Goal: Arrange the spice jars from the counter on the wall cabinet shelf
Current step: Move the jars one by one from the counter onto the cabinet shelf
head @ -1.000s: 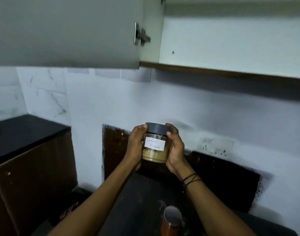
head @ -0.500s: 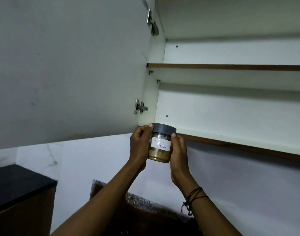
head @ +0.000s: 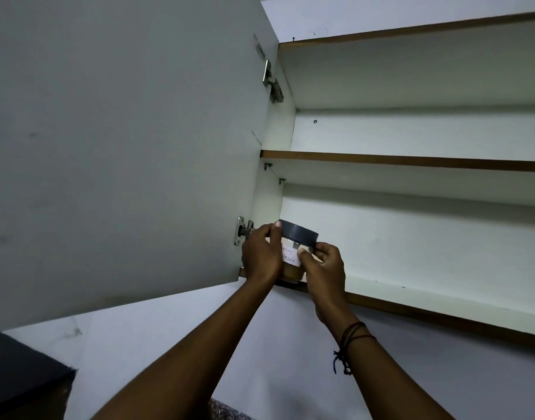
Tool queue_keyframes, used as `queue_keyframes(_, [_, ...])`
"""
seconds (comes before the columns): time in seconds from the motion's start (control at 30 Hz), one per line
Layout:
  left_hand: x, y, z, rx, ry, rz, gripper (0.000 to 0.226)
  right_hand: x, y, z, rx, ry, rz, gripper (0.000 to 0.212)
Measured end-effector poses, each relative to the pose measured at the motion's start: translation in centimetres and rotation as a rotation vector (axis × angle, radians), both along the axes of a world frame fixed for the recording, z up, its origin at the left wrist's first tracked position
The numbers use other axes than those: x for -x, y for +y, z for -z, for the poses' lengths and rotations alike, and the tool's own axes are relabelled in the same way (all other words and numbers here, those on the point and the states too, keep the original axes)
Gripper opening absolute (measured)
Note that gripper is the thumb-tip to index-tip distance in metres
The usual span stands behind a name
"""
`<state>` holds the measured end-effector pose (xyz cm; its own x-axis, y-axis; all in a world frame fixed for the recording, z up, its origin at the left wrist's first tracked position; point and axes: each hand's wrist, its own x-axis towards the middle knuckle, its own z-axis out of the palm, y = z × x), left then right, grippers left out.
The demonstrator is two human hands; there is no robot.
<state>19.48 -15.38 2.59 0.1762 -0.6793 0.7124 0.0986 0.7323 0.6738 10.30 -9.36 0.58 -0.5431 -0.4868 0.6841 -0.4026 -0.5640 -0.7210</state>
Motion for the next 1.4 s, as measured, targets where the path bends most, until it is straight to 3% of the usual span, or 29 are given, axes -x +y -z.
queue_keyframes(0.13, [1.6, -2.3, -1.2, -0.007, -0.096, 0.002, 0.038, 0.9, -3.3, -1.9, -0.022, 0.118, 0.12, 0.035])
queue_keyframes(0.3, [3.1, -5.9, -1.3, -0.114, -0.195, 0.183, 0.033, 2.7, -7.6, -4.4, -0.22, 0.176, 0.127, 0.035])
queue_keyframes(0.53, [4.2, -10.9, -1.8, -0.268, -0.261, 0.354, 0.042, 5.7, -11.4, -4.3, -0.418, 0.312, -0.085, 0.054])
queue_keyframes(0.6, [4.3, -12.0, -2.2, -0.331, -0.302, 0.323, 0.034, 6.1, -12.2, -4.1, -0.454, 0.36, -0.096, 0.047])
queue_keyframes(0.77, [4.6, -13.4, -2.2, -0.368, -0.332, 0.297, 0.036, 6.2, -12.8, -3.9, -0.507, 0.362, -0.215, 0.057])
queue_keyframes(0.9, [4.5, -12.3, -1.2, -0.312, -0.332, 0.283, 0.036, 5.5, -11.7, -3.8, -0.509, 0.413, -0.062, 0.042])
queue_keyframes(1.0, [3.7, -10.3, -0.5, -0.201, -0.299, 0.178, 0.035, 4.9, -9.9, -4.0, -0.535, 0.483, 0.094, 0.009])
queue_keyframes(1.1, [2.9, -7.8, 0.4, -0.043, -0.269, 0.079, 0.029, 4.1, -7.3, -3.5, -0.478, 0.496, 0.132, 0.01])
queue_keyframes(1.23, [1.9, -3.2, 3.0, 0.038, -0.169, 0.143, 0.029, 2.8, -2.7, -1.4, -0.334, 0.369, 0.109, 0.034])
queue_keyframes(1.4, [0.3, 1.2, 9.9, -0.003, -0.179, 0.253, 0.031, 0.9, 3.2, 5.3, -0.265, 0.098, -0.155, 0.022])
